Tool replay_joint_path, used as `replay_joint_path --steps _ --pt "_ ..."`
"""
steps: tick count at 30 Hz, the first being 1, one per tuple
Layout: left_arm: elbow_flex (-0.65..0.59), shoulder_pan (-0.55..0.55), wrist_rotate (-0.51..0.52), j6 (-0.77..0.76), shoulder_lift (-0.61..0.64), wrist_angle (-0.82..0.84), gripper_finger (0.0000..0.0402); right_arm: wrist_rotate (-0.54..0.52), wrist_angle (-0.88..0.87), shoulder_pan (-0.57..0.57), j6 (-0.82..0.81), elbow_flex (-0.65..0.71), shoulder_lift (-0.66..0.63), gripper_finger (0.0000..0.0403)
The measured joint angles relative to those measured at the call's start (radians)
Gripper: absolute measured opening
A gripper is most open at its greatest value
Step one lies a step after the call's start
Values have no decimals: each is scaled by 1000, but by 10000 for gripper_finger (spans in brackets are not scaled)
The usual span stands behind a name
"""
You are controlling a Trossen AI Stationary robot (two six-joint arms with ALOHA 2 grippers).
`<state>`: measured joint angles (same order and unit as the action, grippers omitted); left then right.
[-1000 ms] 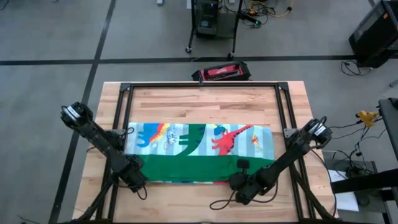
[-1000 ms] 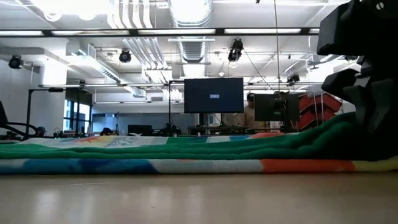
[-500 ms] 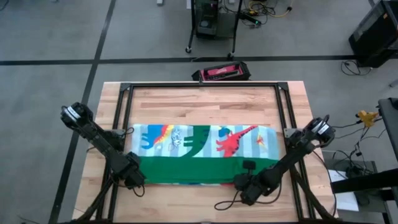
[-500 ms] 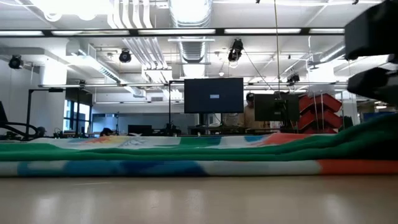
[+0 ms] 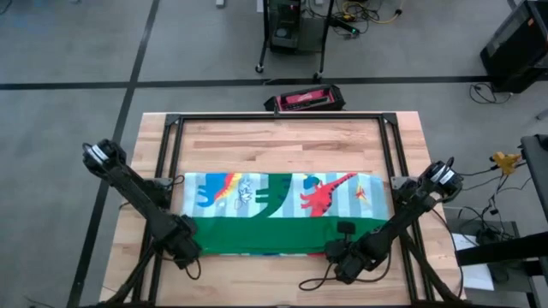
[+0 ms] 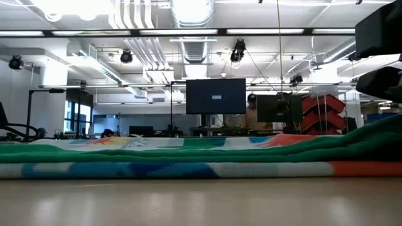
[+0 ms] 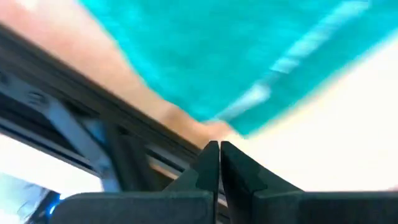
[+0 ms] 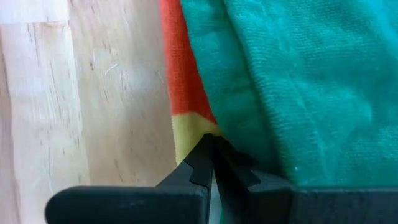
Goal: Roll towel
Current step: Fold the green microfiber towel
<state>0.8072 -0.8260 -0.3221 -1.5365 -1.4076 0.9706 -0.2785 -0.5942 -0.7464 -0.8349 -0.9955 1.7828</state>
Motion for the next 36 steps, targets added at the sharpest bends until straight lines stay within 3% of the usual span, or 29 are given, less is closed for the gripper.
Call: replay_joint_path --steps 5,10,15,24,29,36 --pt "-5 -2 203 36 -11 -27 0 -3 2 0 -8 0 0 0" --pt "-107 -9 93 54 -44 -175 0 -7 3 -3 -15 0 0 0" --pt "-157 -11 69 68 -43 -253 0 -10 1 -4 -15 0 0 0" --pt "-167 -15 43 54 -34 -60 0 -16 3 -4 -22 0 0 0" --pt "-166 -16 50 48 -35 -46 0 -17 0 -4 -22 0 0 0" --pt "-83 -18 45 46 -18 72 0 7 -3 -6 -20 0 -24 0"
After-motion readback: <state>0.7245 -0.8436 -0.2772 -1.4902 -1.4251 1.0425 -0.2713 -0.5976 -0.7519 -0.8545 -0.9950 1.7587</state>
